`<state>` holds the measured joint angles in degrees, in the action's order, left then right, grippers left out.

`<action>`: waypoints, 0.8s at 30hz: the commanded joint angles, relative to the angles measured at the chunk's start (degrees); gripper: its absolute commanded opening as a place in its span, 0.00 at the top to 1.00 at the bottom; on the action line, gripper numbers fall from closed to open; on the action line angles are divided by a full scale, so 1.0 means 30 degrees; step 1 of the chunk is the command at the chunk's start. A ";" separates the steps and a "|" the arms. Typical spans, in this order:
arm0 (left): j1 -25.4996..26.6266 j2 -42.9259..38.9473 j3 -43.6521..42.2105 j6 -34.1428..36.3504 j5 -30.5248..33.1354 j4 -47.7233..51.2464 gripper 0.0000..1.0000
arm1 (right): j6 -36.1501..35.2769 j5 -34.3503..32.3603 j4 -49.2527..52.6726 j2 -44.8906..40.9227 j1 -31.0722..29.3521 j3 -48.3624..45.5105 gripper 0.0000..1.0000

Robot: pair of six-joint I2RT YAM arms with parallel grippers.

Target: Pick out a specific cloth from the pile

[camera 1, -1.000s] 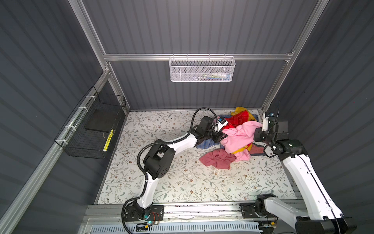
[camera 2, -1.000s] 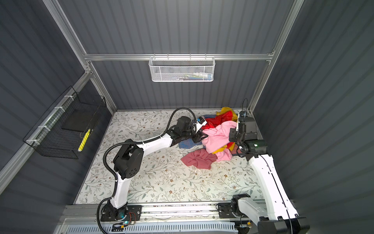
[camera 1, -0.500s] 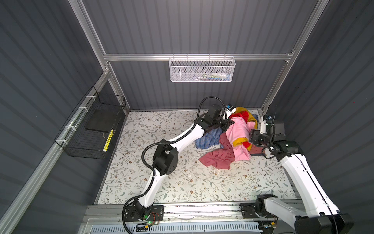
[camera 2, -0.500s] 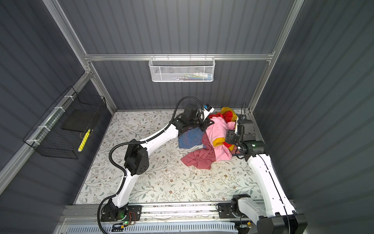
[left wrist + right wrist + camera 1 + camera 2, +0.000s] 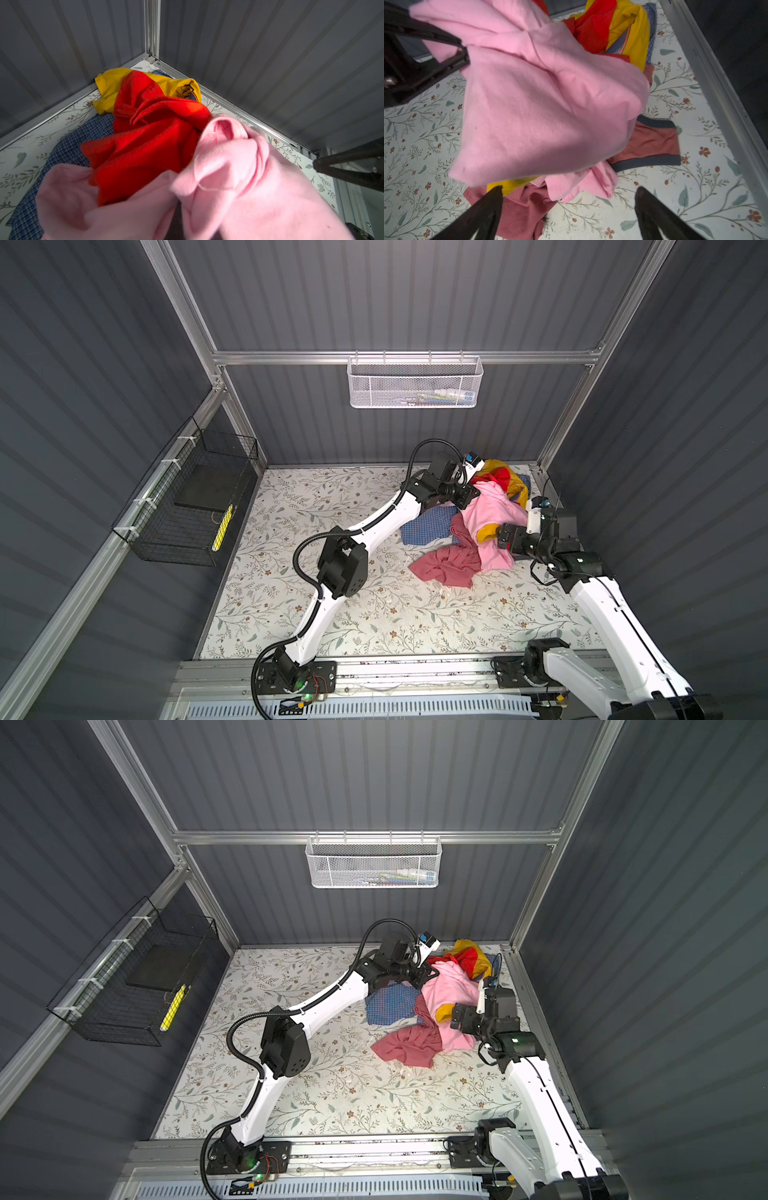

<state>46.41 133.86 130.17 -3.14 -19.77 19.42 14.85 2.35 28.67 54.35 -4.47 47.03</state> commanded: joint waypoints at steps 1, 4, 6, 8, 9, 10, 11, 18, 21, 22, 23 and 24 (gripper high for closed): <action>0.0098 -0.1412 0.1419 -0.0649 0.0163 0.0009 1.00 | 0.0778 0.1351 -0.1991 -0.0125 0.0078 -0.0642 0.01; 0.0115 -0.1320 0.1158 -0.1430 -0.0332 -0.0295 0.98 | 0.1393 0.1961 -0.3497 0.0009 0.0061 -0.1399 0.01; 0.0114 -0.1345 0.0826 -0.1914 -0.0499 -0.0693 0.98 | 0.1811 0.2213 -0.4121 0.0508 0.0083 -0.1771 0.01; 0.0113 -0.1349 0.0810 -0.2190 -0.0788 -0.0868 0.95 | 0.2096 0.2243 -0.4893 0.0986 0.0069 -0.2111 0.01; 0.0115 -0.1349 0.0776 -0.2314 -0.0944 -0.0913 0.94 | 0.2315 0.2250 -0.5433 0.1218 0.0069 -0.2297 0.01; 0.0108 -0.1406 0.0668 -0.2403 -0.1048 -0.0969 0.94 | 0.2491 0.2265 -0.5925 0.1396 0.0076 -0.2422 0.01; 0.0115 -0.1509 0.0442 -0.2498 -0.1120 -0.1045 0.92 | 0.2696 0.2366 -0.6330 0.1596 0.0084 -0.2502 0.01; 0.0100 -0.2251 -0.1116 -0.2437 -0.0663 -0.1042 0.86 | 0.3148 0.2412 -0.7681 0.2365 0.0135 -0.3485 0.06; 0.0114 -0.3006 -0.1872 -0.2655 -0.0646 -0.1784 0.91 | 0.3011 0.1866 -0.7757 0.4313 0.0817 -0.3688 0.12; 0.0115 -0.3318 -0.2132 -0.2733 -0.0686 -0.2064 0.93 | 0.3018 0.2131 -0.7955 0.5133 0.1186 -0.3703 0.15; 0.0097 -0.3573 -0.2310 -0.2748 -0.0681 -0.2199 0.96 | 0.2993 0.2568 -0.8208 0.5816 0.1452 -0.3675 0.17; 0.0060 -0.3757 -0.2390 -0.2739 -0.0696 -0.2224 0.97 | 0.3062 0.2822 -0.8552 0.6246 0.1564 -0.3691 0.19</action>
<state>46.46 128.40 123.00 -10.33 -20.78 17.96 23.62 10.22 5.34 69.69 -1.34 37.04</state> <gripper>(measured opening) 0.102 0.819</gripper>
